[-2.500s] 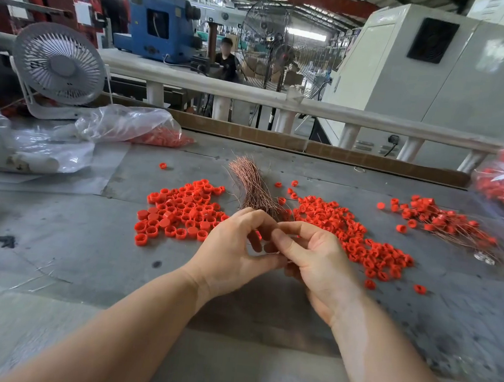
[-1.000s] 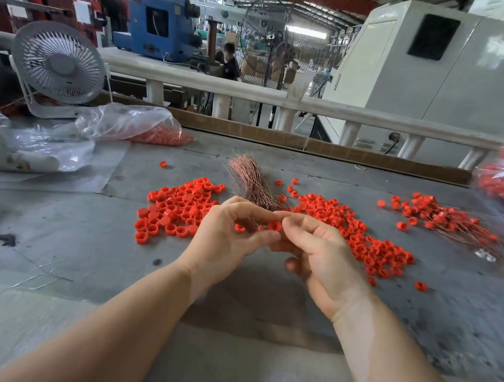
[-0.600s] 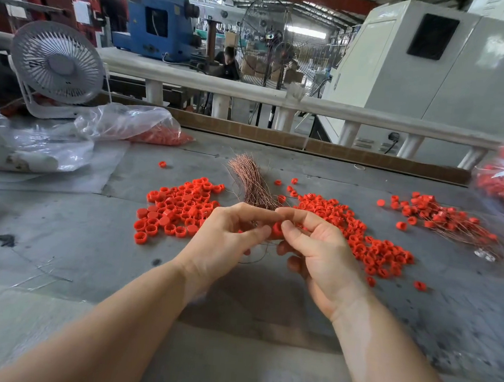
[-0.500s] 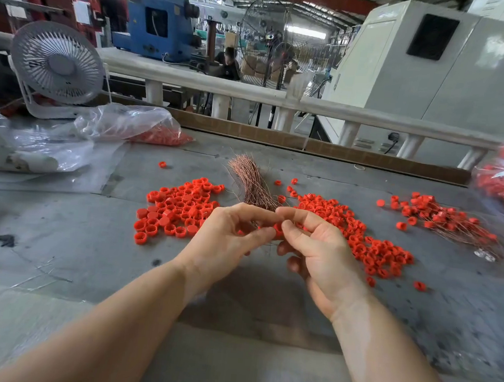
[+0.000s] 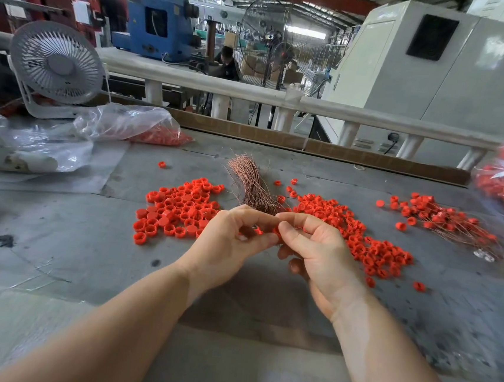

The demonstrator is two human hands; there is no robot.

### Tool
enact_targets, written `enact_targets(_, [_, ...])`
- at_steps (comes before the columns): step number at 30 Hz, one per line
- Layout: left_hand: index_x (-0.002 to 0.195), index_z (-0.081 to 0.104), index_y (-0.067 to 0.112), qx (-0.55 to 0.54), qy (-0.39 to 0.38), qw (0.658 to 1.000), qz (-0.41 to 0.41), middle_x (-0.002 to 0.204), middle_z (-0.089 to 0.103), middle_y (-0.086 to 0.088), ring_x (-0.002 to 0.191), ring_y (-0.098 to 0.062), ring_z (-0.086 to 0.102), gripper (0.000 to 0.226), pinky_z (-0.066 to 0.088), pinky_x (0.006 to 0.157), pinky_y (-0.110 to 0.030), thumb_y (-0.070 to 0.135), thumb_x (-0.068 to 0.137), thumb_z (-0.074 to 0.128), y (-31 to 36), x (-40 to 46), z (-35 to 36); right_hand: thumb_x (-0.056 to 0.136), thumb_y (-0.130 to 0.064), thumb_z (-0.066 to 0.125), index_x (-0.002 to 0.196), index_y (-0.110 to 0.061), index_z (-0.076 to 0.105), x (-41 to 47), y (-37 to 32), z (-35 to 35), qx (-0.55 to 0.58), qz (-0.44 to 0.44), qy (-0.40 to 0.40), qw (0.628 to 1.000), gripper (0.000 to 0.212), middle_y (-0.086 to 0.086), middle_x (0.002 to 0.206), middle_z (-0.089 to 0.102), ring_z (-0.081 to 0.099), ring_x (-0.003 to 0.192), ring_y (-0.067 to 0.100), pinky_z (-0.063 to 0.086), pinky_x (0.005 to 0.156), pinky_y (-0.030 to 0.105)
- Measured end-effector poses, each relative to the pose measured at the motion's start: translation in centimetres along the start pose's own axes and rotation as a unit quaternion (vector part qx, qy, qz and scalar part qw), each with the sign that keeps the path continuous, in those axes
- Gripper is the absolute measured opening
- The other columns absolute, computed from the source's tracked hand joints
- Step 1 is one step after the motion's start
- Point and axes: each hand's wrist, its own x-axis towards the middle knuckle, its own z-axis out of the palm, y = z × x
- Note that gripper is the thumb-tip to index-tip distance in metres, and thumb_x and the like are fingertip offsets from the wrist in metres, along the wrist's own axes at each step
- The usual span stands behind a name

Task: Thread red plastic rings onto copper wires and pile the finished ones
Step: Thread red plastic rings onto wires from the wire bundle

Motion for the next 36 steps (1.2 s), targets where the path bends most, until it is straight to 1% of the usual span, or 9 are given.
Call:
enact_targets(4, [0.083, 0.068, 0.028, -0.001, 0.035, 0.999, 0.008, 0.072, 0.059, 0.014, 0.064, 0.0, 0.047, 0.023, 0.037, 0.062, -0.009, 0.007, 0.075, 0.075, 0.04, 0.08, -0.09, 0.09, -0.016, 0.059, 0.089, -0.018, 0.066, -0.02, -0.05, 0.02, 0.002, 0.007, 0.001, 1.0, 0.008, -0.006, 0.066, 0.068, 0.059, 0.056, 0.004, 0.037, 0.044, 0.016])
enact_targets(7, [0.08, 0.068, 0.025, 0.009, 0.033, 0.999, 0.002, 0.068, 0.06, 0.016, 0.062, 0.0, 0.047, 0.021, 0.037, 0.061, -0.008, 0.008, 0.073, 0.076, -0.08, 0.03, -0.1, 0.089, -0.011, 0.059, 0.087, -0.018, 0.066, -0.08, -0.05, 0.06, -0.017, -0.004, -0.001, 1.0, 0.01, -0.007, 0.064, 0.067, 0.058, 0.055, 0.003, 0.037, 0.043, 0.014])
enact_targets(10, [0.091, 0.071, 0.021, 0.003, 0.002, 1.0, -0.007, 0.07, 0.059, 0.019, 0.063, 0.001, 0.048, 0.017, 0.039, 0.063, -0.012, 0.011, 0.076, 0.074, -0.16, -0.06, -0.13, 0.088, -0.007, 0.06, 0.088, -0.018, 0.065, -0.08, 0.03, 0.12, -0.055, -0.021, -0.002, 0.998, 0.012, -0.008, 0.062, 0.067, 0.055, 0.052, 0.0, 0.037, 0.044, 0.012])
enact_targets(14, [0.102, 0.071, 0.02, 0.011, -0.022, 1.0, -0.012, 0.082, 0.059, 0.005, 0.064, 0.0, 0.051, 0.022, 0.043, 0.064, -0.017, 0.016, 0.08, 0.071, -0.28, 0.04, -0.1, 0.089, -0.009, 0.059, 0.089, -0.018, 0.065, -0.09, 0.1, 0.17, -0.066, -0.022, 0.0, 0.998, 0.011, -0.009, 0.061, 0.066, 0.054, 0.052, 0.0, 0.037, 0.044, 0.012])
enact_targets(18, [0.087, 0.071, 0.022, -0.06, 0.0, 0.998, -0.023, 0.06, 0.063, 0.017, 0.055, 0.002, 0.05, 0.019, 0.041, 0.058, -0.009, 0.006, 0.076, 0.073, -0.34, 0.03, -0.13, 0.091, -0.009, 0.056, 0.087, -0.018, 0.066, -0.14, -0.03, 0.13, -0.045, -0.022, 0.008, 0.999, 0.014, -0.009, 0.063, 0.067, 0.058, 0.056, 0.001, 0.038, 0.044, 0.014])
enact_targets(23, [0.078, 0.07, 0.022, -0.116, 0.026, 0.993, -0.014, 0.072, 0.07, 0.007, 0.073, -0.007, 0.064, 0.028, 0.052, 0.076, -0.018, -0.006, 0.073, 0.071, -0.5, 0.14, -0.11, 0.087, -0.004, 0.061, 0.085, -0.019, 0.066, -0.16, -0.16, 0.12, -0.053, -0.05, 0.026, 0.997, 0.016, -0.009, 0.063, 0.068, 0.06, 0.058, 0.001, 0.04, 0.044, 0.014])
enact_targets(27, [0.088, 0.07, 0.018, -0.162, 0.036, 0.985, -0.037, 0.078, 0.073, 0.004, 0.078, -0.009, 0.068, 0.029, 0.053, 0.079, -0.019, -0.008, 0.074, 0.069, -0.59, 0.16, -0.15, 0.085, -0.003, 0.063, 0.077, -0.018, 0.068, -0.07, -0.12, 0.12, -0.049, -0.08, 0.048, 0.994, 0.018, -0.004, 0.061, 0.068, 0.059, 0.056, 0.004, 0.039, 0.043, 0.015])
enact_targets(32, [0.093, 0.068, 0.007, -0.219, 0.019, 0.975, -0.046, 0.077, 0.074, 0.0, 0.076, -0.008, 0.069, 0.026, 0.053, 0.073, -0.016, -0.013, 0.077, 0.063, -0.37, 0.1, -0.12, 0.085, -0.003, 0.063, 0.076, -0.019, 0.067, -0.07, -0.15, 0.16, -0.039, -0.098, 0.051, 0.993, 0.018, -0.001, 0.063, 0.069, 0.058, 0.056, 0.004, 0.039, 0.044, 0.015])
enact_targets(36, [0.092, 0.066, 0.009, -0.257, 0.024, 0.965, -0.052, 0.077, 0.072, -0.004, 0.074, -0.012, 0.069, 0.028, 0.055, 0.072, -0.019, -0.014, 0.078, 0.06, -0.36, 0.14, -0.17, 0.085, -0.003, 0.062, 0.077, -0.018, 0.067, -0.12, -0.28, 0.19, -0.036, -0.101, 0.049, 0.993, 0.018, -0.003, 0.063, 0.069, 0.058, 0.056, 0.003, 0.04, 0.044, 0.015])
